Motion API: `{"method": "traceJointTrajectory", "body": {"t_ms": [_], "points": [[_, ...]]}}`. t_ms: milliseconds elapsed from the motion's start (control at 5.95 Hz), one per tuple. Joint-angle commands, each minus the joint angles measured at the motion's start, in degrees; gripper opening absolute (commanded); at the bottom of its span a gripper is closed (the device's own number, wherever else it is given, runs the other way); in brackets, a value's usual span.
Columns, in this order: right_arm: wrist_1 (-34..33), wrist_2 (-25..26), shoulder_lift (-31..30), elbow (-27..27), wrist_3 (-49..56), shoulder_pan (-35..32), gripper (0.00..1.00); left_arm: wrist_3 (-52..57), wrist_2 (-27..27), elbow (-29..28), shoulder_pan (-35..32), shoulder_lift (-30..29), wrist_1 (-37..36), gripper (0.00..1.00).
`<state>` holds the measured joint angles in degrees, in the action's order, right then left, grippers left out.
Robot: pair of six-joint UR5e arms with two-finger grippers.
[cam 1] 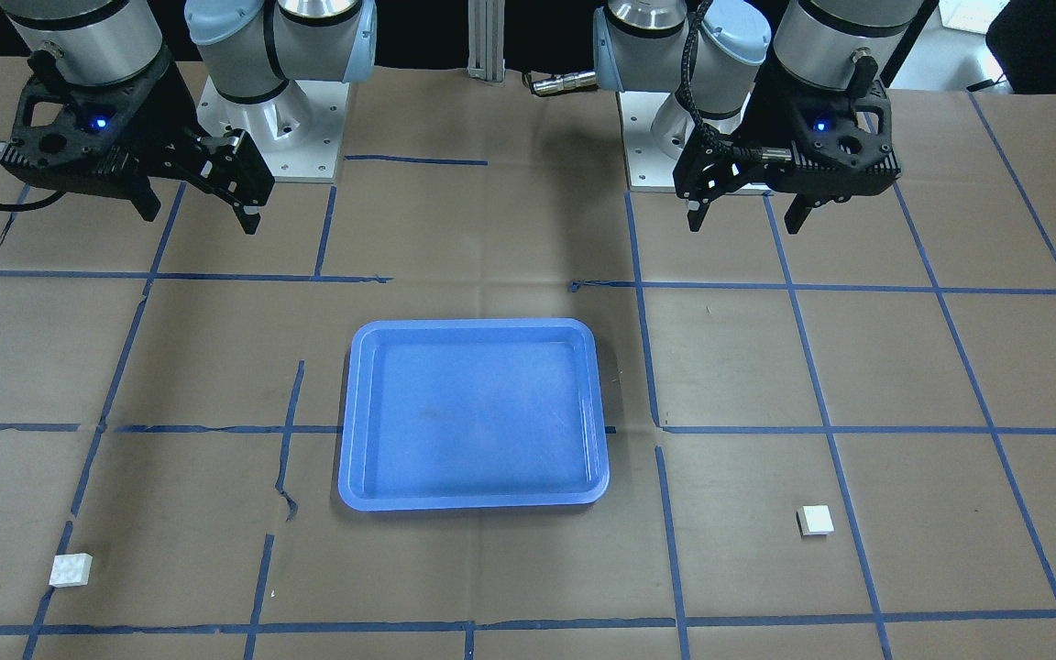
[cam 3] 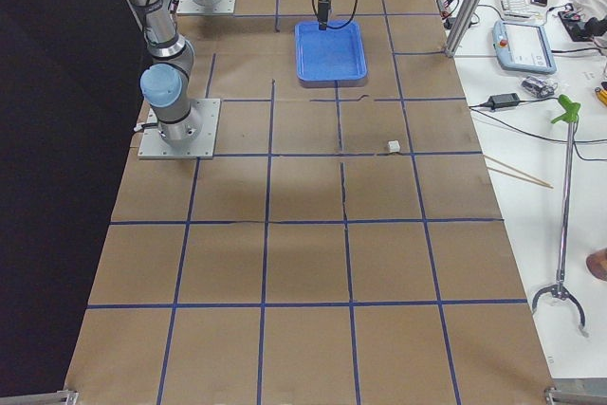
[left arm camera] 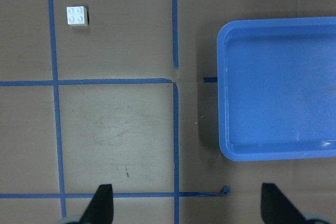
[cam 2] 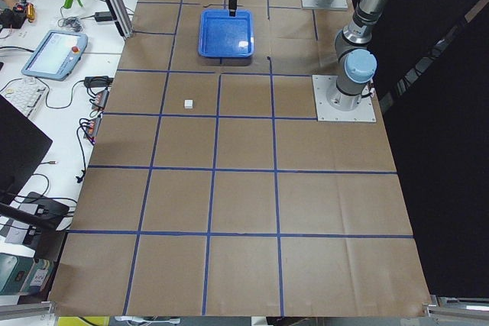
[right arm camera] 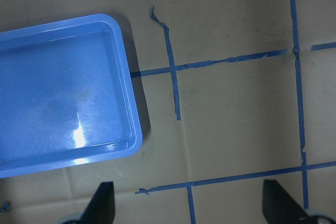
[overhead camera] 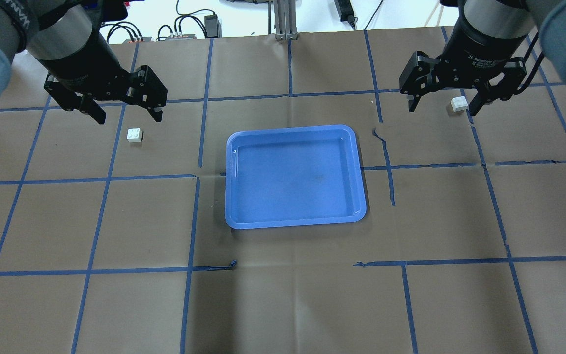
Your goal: Assemble white blocks and place on blue tray
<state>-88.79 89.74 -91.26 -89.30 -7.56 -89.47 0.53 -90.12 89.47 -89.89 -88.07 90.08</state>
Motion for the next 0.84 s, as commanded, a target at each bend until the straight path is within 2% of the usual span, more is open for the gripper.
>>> {"method": "traceJointTrajectory", "body": {"t_ms": [0,504,672], "points": [[0.02,0.0,0.03,0.0,0.0,0.08,1.0,0.17,-0.15,0.0,0.24,0.35,0.01,0.99],[-0.25,-0.09,0.11,0.09,2.44,0.26,1.0,1.93,0.11,1.14,3.12,0.1,-0.86,0.99],[-0.42,-0.26,-0.15,0.17,7.94,0.35,1.0,8.55,0.12,2.63,6.8,-0.61,-2.26,0.99]]}}
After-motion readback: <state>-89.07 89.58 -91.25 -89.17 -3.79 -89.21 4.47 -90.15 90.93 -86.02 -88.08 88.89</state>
